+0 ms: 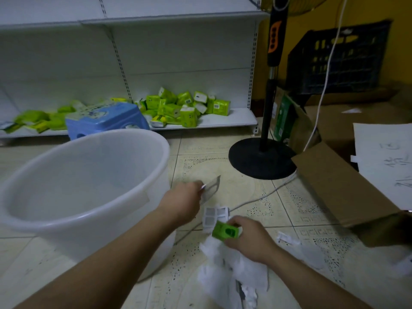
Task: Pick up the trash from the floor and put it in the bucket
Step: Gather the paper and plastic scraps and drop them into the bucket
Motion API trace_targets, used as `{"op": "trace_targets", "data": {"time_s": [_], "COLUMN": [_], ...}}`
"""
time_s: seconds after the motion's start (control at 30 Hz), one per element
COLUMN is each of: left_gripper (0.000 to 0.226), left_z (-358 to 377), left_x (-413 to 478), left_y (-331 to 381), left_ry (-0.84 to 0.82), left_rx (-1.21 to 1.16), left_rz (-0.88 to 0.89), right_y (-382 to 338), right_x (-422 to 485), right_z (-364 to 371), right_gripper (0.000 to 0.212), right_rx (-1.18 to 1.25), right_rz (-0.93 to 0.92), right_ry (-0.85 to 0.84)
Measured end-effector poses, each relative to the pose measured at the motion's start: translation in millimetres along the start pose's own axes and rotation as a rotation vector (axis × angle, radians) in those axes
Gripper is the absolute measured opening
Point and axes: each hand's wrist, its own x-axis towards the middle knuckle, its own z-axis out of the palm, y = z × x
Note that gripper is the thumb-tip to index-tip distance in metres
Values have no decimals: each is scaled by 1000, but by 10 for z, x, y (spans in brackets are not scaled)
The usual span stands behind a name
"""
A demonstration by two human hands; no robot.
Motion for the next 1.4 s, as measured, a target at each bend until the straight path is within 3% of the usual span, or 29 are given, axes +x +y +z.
{"op": "trace_targets", "data": {"time_s": [0.2,0.37,0.47,0.6,0.73,0.9,1.1,1.4], "left_gripper": [5,13,16,33,69,59,59,67], "left_z": [-871,-1501,-1630,-1599,-1459,-1212,-543,595], "left_x": [1,-33,-74,-262,-330,-188,20,21], "left_y": [-108,-632,-1106,-1689,-1871,-1245,71,1044], "left_ry": [128,338,366,299,254,335,131,-138], "left_rx": [-79,-290,-303,-60,49,-21,96,102], "left_rz": [-51,-34,-126,-354,-327,84,546,575], "right_y": [-798,-1722,-2230,-2617,-2644,-2190,-1070,573], "right_x": [255,422,543,689,781,608,-189,-886], "right_z": [-624,-709,-492,-39,204,-287,-1283,-1538], "right_gripper": [36,25,23,38,70,72,78,76], "right_rx": [-114,-102,-64,-154,-478,-581,-587,-441], "right_rz": [-137,-264,-360,-397,-393,-290,70,386], "right_ry": [246,319,323,199,119,255,248,152]}}
